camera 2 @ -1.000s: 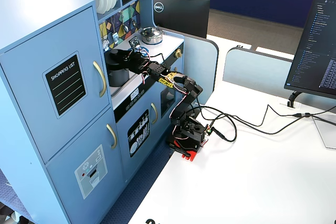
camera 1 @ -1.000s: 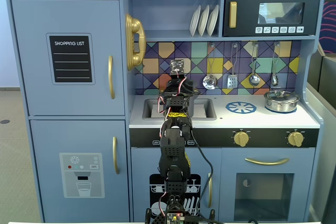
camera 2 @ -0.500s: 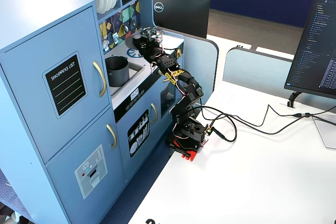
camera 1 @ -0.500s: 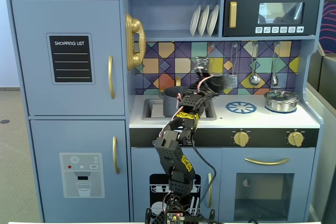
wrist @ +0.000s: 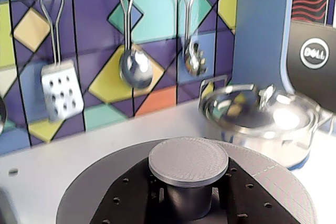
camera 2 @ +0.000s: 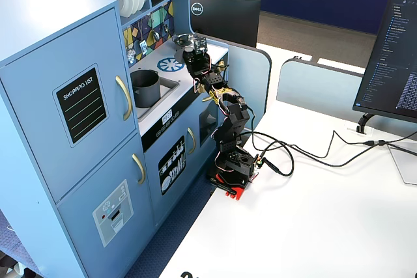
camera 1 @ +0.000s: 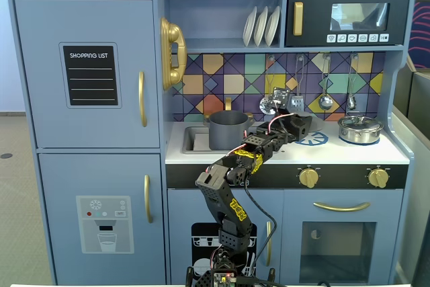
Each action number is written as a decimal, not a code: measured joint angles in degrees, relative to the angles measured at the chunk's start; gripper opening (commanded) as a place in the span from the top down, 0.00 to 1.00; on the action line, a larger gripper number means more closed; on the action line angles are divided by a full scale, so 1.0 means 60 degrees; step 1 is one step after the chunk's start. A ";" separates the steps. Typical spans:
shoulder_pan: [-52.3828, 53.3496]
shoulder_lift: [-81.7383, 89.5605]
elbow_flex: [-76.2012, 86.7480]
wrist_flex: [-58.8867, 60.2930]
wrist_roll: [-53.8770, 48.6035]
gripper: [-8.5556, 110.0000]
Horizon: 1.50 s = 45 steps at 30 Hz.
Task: Take off the lid from the gray recipient and place it on the counter
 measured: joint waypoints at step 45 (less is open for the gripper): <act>-0.0366 -0.2563 0.0469 -0.1421 0.0176 0.71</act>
